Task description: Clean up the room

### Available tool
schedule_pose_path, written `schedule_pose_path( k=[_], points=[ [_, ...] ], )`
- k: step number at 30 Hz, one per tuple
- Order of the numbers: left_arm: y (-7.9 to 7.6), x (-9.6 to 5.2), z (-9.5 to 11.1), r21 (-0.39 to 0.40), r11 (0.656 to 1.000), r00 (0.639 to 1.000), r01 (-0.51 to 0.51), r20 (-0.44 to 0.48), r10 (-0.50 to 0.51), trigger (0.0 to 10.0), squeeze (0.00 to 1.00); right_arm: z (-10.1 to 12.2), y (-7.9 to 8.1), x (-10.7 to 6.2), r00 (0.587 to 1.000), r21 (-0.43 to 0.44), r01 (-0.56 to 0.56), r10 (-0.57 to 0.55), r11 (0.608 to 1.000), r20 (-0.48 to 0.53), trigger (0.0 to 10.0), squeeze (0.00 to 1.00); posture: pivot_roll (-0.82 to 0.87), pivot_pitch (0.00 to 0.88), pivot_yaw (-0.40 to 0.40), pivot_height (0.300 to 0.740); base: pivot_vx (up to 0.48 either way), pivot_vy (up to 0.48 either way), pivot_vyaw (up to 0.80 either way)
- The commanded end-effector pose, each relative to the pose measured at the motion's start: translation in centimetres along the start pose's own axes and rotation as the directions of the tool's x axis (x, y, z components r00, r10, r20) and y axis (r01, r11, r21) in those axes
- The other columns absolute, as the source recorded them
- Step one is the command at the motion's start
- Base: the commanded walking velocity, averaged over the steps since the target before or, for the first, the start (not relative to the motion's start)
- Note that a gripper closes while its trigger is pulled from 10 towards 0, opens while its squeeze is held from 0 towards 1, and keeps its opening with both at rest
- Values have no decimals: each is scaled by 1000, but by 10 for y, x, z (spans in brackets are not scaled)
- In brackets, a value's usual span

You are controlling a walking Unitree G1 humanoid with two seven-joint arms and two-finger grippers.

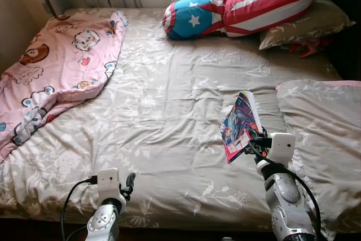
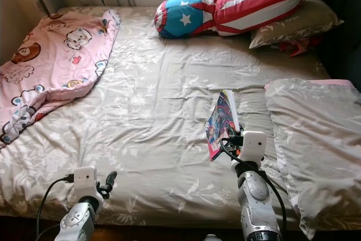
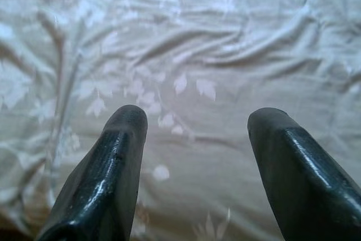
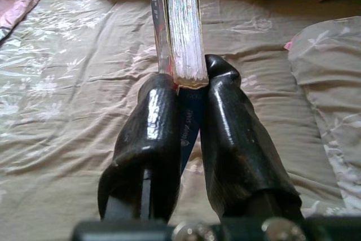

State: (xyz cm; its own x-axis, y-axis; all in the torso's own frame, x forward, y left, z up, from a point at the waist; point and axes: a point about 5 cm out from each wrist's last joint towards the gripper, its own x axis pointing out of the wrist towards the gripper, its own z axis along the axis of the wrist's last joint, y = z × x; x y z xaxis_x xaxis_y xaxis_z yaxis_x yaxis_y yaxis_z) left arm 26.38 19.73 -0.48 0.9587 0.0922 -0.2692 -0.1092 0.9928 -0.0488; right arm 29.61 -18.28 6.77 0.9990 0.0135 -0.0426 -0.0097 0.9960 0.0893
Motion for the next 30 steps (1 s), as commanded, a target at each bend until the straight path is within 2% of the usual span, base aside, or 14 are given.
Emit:
schedule_pose_path(
  k=[1, 4, 9, 11, 17, 22, 30],
  points=[
    [5, -4, -2, -19, 999, 1000, -28, 12, 28, 10000, 0, 9, 0, 0, 999, -19, -4, 4, 1000, 45, 10000, 0, -145, 173, 46, 740, 0, 0, 0],
    [4, -3, 4, -24, 999, 999, -24, 48, 25, 10000, 0, 9, 2, 0, 999, -15, -19, 19, 1000, 40, 10000, 0, -149, 173, 45, 735, 0, 0, 0],
    [1, -1, 8, -23, 1000, 998, -12, 62, 13, 10000, 0, 10, 4, -1, 998, 0, -26, 26, 1000, 58, 10000, 0, -155, 168, 50, 691, 0, 0, 0],
    [-1, 0, 9, -21, 1000, 998, -4, 67, 5, 10000, 0, 11, 3, -2, 997, 24, -18, 17, 1000, 79, 10000, 0, -154, 166, 52, 691, 0, 0, 0],
    [-4, 1, 11, -18, 1000, 997, 10, 73, -8, 10000, 0, 9, 2, -3, 998, 21, -18, 16, 1000, 59, 10000, 0, -157, 161, 56, 691, 0, 0, 0],
    [-5, 0, 11, -18, 1000, 997, 15, 76, -14, 10000, 0, 8, 4, -3, 998, 24, -26, 24, 999, 52, 10000, 0, -157, 155, 58, 652, 0, 0, 0],
    [-5, 0, 11, -10, 1000, 997, 30, 73, -29, 10000, 0, 5, 3, -3, 998, 52, -5, 2, 999, 56, 10000, 0, -153, 149, 59, 652, 0, 0, 0]
  ],
)
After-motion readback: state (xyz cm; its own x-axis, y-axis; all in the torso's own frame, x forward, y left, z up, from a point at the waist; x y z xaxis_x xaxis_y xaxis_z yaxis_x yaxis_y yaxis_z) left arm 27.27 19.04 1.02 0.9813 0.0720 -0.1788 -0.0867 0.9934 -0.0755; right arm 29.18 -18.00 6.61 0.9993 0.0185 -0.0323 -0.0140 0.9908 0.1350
